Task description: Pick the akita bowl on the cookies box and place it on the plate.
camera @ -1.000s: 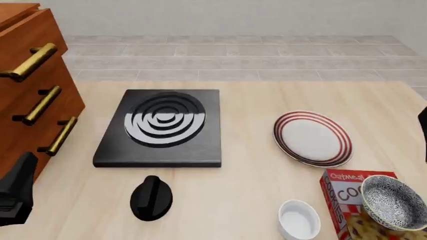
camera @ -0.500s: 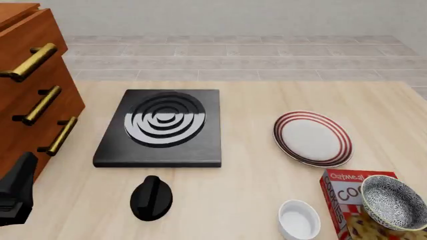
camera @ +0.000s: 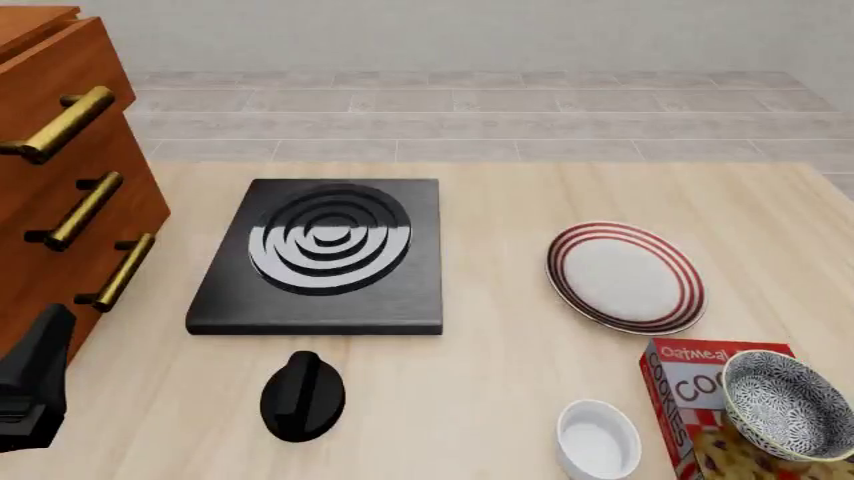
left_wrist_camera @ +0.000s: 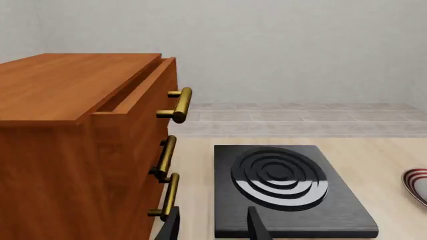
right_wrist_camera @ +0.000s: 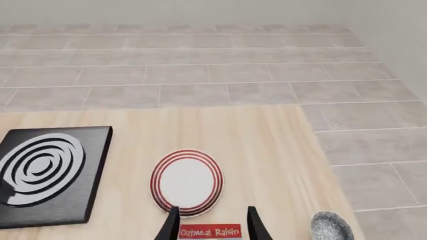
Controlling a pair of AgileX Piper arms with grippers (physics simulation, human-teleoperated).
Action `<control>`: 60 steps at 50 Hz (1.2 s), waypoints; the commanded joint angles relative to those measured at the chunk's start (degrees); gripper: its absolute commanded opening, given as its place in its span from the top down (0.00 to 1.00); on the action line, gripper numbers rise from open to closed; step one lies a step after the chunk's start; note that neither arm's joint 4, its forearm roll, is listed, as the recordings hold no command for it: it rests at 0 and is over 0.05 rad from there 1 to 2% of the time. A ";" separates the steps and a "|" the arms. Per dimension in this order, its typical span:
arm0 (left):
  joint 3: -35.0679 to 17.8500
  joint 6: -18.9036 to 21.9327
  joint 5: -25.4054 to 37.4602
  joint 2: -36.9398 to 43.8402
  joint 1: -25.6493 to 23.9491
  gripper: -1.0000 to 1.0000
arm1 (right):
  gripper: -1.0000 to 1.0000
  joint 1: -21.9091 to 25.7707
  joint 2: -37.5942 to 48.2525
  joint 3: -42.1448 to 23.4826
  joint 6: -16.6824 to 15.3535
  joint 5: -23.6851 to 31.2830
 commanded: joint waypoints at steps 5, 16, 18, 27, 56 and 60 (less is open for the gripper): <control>0.00 0.00 0.00 0.00 0.00 0.00 | 0.00 -2.32 -0.35 0.72 -1.03 3.81; 0.00 0.00 0.00 0.00 0.00 0.00 | 0.00 -3.54 -2.88 4.01 -0.37 4.50; 0.00 0.00 0.00 0.00 0.00 0.00 | 0.00 -3.58 -3.21 4.55 0.15 4.71; 0.00 0.00 0.00 0.00 0.00 0.00 | 0.00 -4.67 -4.82 6.96 0.43 5.40; 0.00 0.00 0.00 0.00 0.00 0.00 | 0.00 -9.45 -7.44 11.49 2.35 5.74; 0.00 0.00 0.00 0.00 0.00 0.00 | 0.00 -10.67 -7.06 11.76 2.04 5.23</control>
